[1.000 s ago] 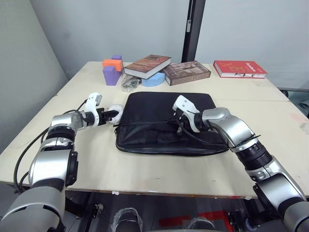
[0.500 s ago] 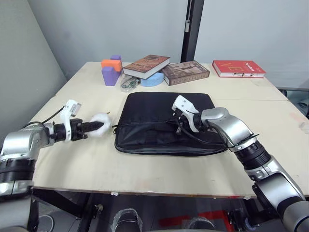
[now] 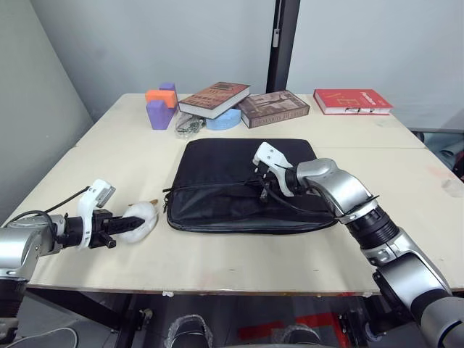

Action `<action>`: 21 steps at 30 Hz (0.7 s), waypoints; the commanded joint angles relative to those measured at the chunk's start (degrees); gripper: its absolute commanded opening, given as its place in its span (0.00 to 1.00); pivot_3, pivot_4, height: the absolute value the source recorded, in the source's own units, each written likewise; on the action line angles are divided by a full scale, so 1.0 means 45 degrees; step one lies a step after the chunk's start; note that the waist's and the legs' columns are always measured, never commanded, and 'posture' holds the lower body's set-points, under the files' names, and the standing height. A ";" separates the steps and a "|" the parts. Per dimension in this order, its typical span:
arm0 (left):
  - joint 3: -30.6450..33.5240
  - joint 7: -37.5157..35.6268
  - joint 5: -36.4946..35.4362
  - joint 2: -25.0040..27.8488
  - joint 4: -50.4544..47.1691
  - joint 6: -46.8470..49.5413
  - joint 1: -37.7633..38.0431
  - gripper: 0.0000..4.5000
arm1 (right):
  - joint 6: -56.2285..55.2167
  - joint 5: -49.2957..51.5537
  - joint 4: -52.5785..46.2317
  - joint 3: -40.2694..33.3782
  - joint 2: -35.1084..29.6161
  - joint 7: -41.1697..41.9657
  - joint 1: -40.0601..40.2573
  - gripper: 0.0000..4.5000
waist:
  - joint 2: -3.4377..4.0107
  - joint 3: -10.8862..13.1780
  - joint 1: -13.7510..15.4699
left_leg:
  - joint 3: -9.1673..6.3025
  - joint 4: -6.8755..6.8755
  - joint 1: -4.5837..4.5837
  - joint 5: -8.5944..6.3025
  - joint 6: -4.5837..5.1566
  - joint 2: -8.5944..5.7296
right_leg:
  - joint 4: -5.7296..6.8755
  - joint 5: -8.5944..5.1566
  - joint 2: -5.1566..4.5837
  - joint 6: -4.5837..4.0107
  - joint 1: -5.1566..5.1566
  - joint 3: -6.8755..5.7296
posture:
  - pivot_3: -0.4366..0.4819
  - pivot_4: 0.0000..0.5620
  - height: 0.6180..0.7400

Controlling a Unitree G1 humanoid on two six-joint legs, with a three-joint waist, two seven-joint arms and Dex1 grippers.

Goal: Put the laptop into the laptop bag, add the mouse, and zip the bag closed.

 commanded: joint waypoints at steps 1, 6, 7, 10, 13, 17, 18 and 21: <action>0.0368 -0.0536 -0.0620 0.0565 -0.1249 0.0242 0.0649 0.01 | 0.0481 -0.0624 0.0778 0.0560 -0.0158 -0.0149 0.0419 0.00 | -0.0001 -0.0001 -0.0048 | 0.0000 0.0000 -0.0001 0.0000 0.0000 0.0001 | -0.0005 0.0000 0.0003 0.0000 -0.0002 0.0001 | 0.48 0.27 0.87; 0.0101 -0.0503 -0.0677 0.0876 -0.1611 0.0222 0.0978 0.01 | 0.0617 -0.0460 0.0727 0.0488 0.0030 -0.0134 0.0367 0.00 | -0.0001 -0.0001 -0.0087 | 0.0009 -0.0008 0.0001 -0.0001 -0.0001 0.0003 | -0.0023 -0.0001 0.0008 0.0001 -0.0004 0.0011 | 0.48 0.27 0.87; 0.0027 -0.0557 -0.0658 0.0969 -0.1647 0.0206 0.1010 0.01 | 0.0626 -0.0448 0.0779 0.0470 0.0095 -0.0150 0.0305 0.00 | 0.0000 -0.0001 -0.0097 | 0.0010 -0.0010 0.0003 -0.0001 -0.0001 0.0004 | -0.0023 -0.0001 0.0008 0.0001 -0.0004 0.0012 | 0.48 0.27 0.87; -0.0194 -0.0831 -0.0630 0.1328 -0.2062 0.0056 0.1245 0.01 | 0.0550 -0.0516 0.1037 0.0471 0.0213 -0.0180 0.0151 0.00 | 0.0000 -0.0001 -0.0143 | 0.0010 -0.0012 0.0004 -0.0001 -0.0001 0.0004 | -0.0022 -0.0001 0.0010 0.0001 -0.0006 0.0014 | 0.48 0.27 0.87; -0.0855 -0.0942 -0.0095 0.1732 -0.2592 -0.0545 0.1644 0.01 | 0.0470 -0.0572 0.1188 0.0479 0.0260 -0.0184 0.0104 0.00 | 0.0000 -0.0001 -0.0203 | 0.0014 -0.0014 0.0005 -0.0001 -0.0002 0.0005 | -0.0026 -0.0001 0.0011 0.0001 -0.0007 0.0018 | 0.48 0.27 0.87; -0.1373 -0.0896 -0.0306 0.1747 -0.3621 -0.0525 0.1617 0.01 | 0.0439 -0.0618 0.1244 0.0529 0.0260 -0.0185 0.0087 0.00 | 0.0001 -0.0001 -0.0216 | 0.0020 -0.0017 0.0007 -0.0001 -0.0002 0.0006 | -0.0029 -0.0001 0.0011 0.0002 -0.0008 0.0022 | 0.48 0.27 0.87; -0.1468 -0.0884 -0.0391 0.1720 -0.3847 -0.0466 0.1552 0.01 | 0.0431 -0.0622 0.1262 0.0531 0.0263 -0.0188 0.0079 0.00 | 0.0001 0.0000 -0.0217 | 0.0020 -0.0017 0.0007 -0.0001 -0.0002 0.0007 | -0.0028 -0.0001 0.0011 0.0002 -0.0008 0.0022 | 0.48 0.27 0.87; -0.1984 -0.0881 -0.0198 0.1817 -0.4534 -0.0659 0.1597 0.01 | 0.0402 -0.0651 0.1358 0.0544 0.0282 -0.0213 0.0038 0.00 | 0.0002 0.0000 -0.0217 | 0.0022 -0.0018 0.0013 -0.0001 -0.0002 0.0006 | -0.0022 -0.0001 0.0011 0.0001 -0.0006 0.0023 | 0.48 0.27 0.87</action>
